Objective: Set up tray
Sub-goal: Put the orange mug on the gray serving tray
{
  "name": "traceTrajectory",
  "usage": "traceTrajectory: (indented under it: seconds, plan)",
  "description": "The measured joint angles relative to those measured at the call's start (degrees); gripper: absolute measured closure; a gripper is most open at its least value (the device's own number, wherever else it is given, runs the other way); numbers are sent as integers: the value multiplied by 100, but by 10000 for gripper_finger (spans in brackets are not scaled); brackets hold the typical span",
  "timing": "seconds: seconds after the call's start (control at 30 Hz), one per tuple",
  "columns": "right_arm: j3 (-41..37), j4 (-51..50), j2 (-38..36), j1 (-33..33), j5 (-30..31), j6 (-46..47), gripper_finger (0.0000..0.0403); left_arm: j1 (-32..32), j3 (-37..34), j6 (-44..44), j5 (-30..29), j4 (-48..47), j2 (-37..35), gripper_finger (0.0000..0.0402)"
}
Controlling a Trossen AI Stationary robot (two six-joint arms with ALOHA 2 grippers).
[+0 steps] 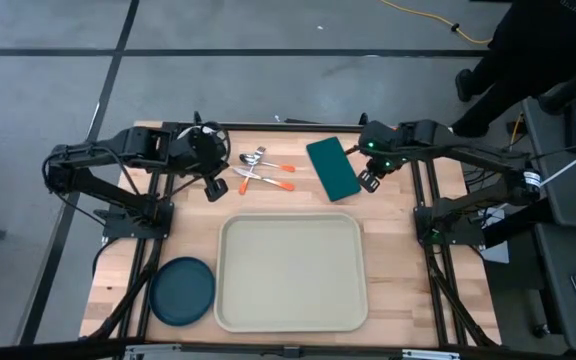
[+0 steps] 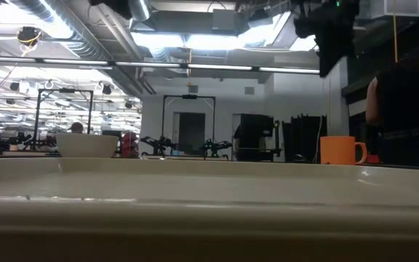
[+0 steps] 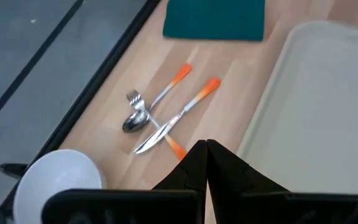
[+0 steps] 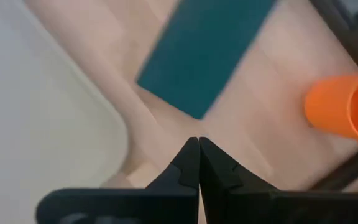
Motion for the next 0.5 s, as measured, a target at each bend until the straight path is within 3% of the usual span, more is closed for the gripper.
traceTrajectory:
  seconds: [0.2,0.5]
  plan:
    - [-486,96,-1,-805,54,-209,401,-2,-157,276,33,708,2,400]
    - [-483,751,-4,-2373,-242,-678,401,-1,-159,350,91,773,-57,400]
